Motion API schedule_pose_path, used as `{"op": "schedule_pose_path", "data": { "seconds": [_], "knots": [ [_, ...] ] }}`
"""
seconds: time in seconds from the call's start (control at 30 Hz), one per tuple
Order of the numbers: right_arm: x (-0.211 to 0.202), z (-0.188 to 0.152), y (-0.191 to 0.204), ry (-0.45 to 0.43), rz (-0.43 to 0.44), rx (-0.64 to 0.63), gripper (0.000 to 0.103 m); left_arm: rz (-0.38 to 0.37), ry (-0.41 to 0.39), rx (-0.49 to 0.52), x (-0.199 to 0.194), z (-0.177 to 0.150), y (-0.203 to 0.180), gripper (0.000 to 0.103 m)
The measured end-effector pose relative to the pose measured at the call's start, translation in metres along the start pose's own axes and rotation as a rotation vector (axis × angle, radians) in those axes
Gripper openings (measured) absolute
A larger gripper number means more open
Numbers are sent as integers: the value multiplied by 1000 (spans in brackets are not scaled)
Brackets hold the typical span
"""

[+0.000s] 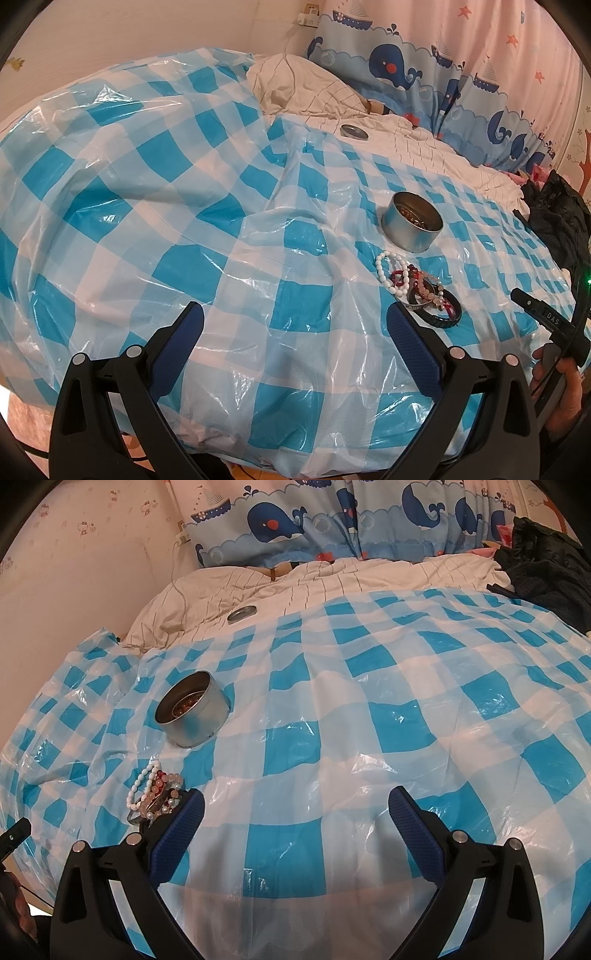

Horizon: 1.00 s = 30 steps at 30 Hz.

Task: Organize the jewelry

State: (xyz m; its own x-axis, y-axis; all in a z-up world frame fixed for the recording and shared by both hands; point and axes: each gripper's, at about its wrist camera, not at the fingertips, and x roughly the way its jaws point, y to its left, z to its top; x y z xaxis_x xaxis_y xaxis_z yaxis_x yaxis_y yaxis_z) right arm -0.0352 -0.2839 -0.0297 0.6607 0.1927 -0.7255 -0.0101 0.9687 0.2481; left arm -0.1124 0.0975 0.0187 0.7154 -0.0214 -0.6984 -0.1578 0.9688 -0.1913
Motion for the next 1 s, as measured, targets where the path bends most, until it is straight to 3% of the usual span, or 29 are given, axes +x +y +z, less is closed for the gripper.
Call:
{"op": "schedule_pose_path", "data": {
  "seconds": [1.0],
  "knots": [
    [0, 0, 1, 2, -1, -1, 96, -2, -2, -4, 0, 1, 2, 95]
  ]
}}
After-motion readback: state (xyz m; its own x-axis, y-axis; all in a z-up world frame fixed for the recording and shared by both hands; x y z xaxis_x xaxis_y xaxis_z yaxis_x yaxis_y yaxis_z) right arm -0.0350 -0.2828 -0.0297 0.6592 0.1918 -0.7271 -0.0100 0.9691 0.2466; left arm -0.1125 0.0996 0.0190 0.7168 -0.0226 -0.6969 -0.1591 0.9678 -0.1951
